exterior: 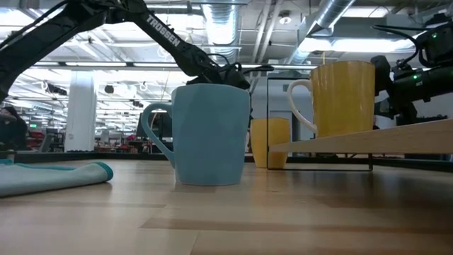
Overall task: Stack small to large cups/mugs on shelf
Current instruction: Put the yellow cup on the shelf
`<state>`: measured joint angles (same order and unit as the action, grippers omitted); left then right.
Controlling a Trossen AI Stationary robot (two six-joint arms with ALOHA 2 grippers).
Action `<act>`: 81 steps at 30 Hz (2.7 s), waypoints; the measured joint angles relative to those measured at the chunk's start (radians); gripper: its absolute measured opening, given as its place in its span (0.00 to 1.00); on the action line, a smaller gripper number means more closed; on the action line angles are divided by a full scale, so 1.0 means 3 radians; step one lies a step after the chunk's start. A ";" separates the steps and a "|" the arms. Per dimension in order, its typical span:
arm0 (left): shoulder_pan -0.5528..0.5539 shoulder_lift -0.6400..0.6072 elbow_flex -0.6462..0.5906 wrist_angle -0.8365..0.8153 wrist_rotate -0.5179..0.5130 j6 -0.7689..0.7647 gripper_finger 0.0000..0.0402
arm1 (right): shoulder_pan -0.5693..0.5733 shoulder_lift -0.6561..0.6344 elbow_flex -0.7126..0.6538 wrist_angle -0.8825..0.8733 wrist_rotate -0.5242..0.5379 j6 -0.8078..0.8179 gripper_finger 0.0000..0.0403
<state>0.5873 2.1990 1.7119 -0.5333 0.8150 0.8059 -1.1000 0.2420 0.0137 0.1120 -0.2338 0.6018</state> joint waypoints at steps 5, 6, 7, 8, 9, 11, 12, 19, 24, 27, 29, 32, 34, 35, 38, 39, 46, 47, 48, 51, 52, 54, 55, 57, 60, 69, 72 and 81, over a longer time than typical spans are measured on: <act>-0.0003 0.0003 0.0000 0.0119 -0.0114 0.0057 0.79 | 0.0000 0.0000 0.0000 -0.0001 0.0001 0.0000 0.56; -0.0003 0.0005 0.0000 0.0139 -0.0114 0.0059 0.79 | 0.0000 0.0000 -0.0001 -0.0001 0.0001 0.0000 0.56; -0.0003 0.0005 0.0000 0.0139 -0.0113 0.0061 0.79 | 0.0000 0.0000 0.0001 -0.0001 0.0001 0.0000 0.56; -0.0003 0.0005 0.0000 0.0142 -0.0115 0.0066 0.79 | 0.0000 0.0000 -0.0001 -0.0001 0.0001 0.0000 0.56; -0.0003 0.0005 0.0000 0.0141 -0.0131 0.0079 0.79 | 0.0000 0.0000 0.0000 -0.0001 0.0001 0.0000 0.56; -0.0003 0.0005 0.0000 0.0118 -0.0146 0.0085 0.79 | 0.0000 0.0000 -0.0001 -0.0001 0.0001 0.0000 0.56; -0.0004 0.0005 0.0000 0.0092 -0.0130 0.0088 0.79 | 0.0000 0.0000 -0.0001 -0.0001 0.0001 0.0000 0.56; -0.0031 -0.0019 0.0004 -0.0086 -0.0118 0.0042 0.79 | 0.0000 0.0000 0.0000 -0.0001 0.0001 0.0001 0.56; -0.0050 -0.0066 0.0004 -0.0286 -0.0178 0.0087 0.79 | 0.0000 0.0000 0.0001 -0.0001 0.0001 -0.0002 0.56; -0.0081 -0.0112 0.0004 -0.0411 -0.0261 0.0092 0.79 | 0.0000 0.0000 -0.0001 -0.0004 -0.0001 -0.0019 0.56; -0.0097 -0.0136 0.0004 -0.0470 -0.0354 0.0144 0.79 | -0.0004 0.0000 -0.0001 -0.0009 0.0001 -0.0024 0.56; -0.0132 -0.0157 0.0004 -0.0468 -0.0528 0.0159 0.79 | -0.0005 0.0000 -0.0001 -0.0014 0.0001 -0.0027 0.56; -0.0159 -0.0176 0.0004 -0.0456 -0.0606 0.0154 0.79 | -0.0004 0.0000 0.0000 -0.0021 0.0000 -0.0027 0.56; -0.0171 -0.0182 0.0004 -0.0447 -0.0617 0.0153 0.79 | -0.0005 0.0000 -0.0001 -0.0025 0.0001 -0.0028 0.56; -0.0198 -0.0182 0.0004 -0.0367 -0.0670 0.0003 0.79 | -0.0005 0.0000 -0.0001 -0.0025 0.0000 -0.0029 0.56; -0.0207 -0.0182 0.0004 -0.0317 -0.0690 -0.0100 0.79 | -0.0005 0.0000 -0.0001 -0.0025 0.0001 -0.0029 0.56; -0.0370 -0.0182 0.0005 -0.0255 -0.0800 -0.0729 0.79 | -0.0005 0.0000 -0.0001 -0.0024 0.0001 -0.0031 0.56; -0.0404 -0.0182 0.0005 -0.0270 -0.0889 -0.0770 0.79 | -0.0005 0.0000 -0.0001 -0.0024 0.0001 -0.0031 0.56; -0.0438 -0.0182 0.0005 -0.0287 -0.1004 -0.0786 0.79 | -0.0005 0.0000 -0.0001 -0.0024 0.0001 -0.0031 0.56; -0.0517 -0.0183 0.0005 -0.0293 -0.1374 -0.0840 0.79 | -0.0005 0.0000 0.0000 -0.0025 0.0001 -0.0031 0.56; -0.0537 -0.0183 0.0005 -0.0291 -0.1461 -0.0911 0.79 | -0.0005 0.0000 0.0000 -0.0025 0.0001 -0.0031 0.56; -0.0573 -0.0182 0.0005 -0.0276 -0.1536 -0.1058 0.79 | -0.0005 0.0000 -0.0001 -0.0025 0.0001 -0.0031 0.56; -0.0587 -0.0182 0.0005 -0.0261 -0.1543 -0.1107 0.79 | -0.0005 0.0000 0.0000 -0.0025 0.0001 -0.0031 0.56; -0.0606 -0.0182 0.0005 -0.0220 -0.1550 -0.1158 0.79 | -0.0005 0.0000 0.0000 -0.0024 0.0001 -0.0031 0.56; -0.0613 -0.0182 0.0005 -0.0143 -0.1633 -0.1263 0.79 | -0.0005 0.0000 -0.0001 -0.0025 0.0001 -0.0031 0.56; -0.0622 -0.0182 0.0006 -0.0108 -0.1952 -0.1710 0.79 | -0.0005 0.0000 0.0000 -0.0025 0.0001 -0.0031 0.56; -0.0628 -0.0182 0.0006 -0.0110 -0.1923 -0.1846 0.79 | -0.0005 0.0000 -0.0001 -0.0025 0.0000 -0.0031 0.56; -0.0696 -0.0182 0.0006 -0.0104 -0.1895 -0.1668 0.79 | -0.0005 0.0000 -0.0001 -0.0024 0.0001 -0.0031 0.56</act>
<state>0.3783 2.1445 1.7138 -0.5645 0.2466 0.3056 -1.1015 0.2420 0.0135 0.1047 -0.2337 0.5926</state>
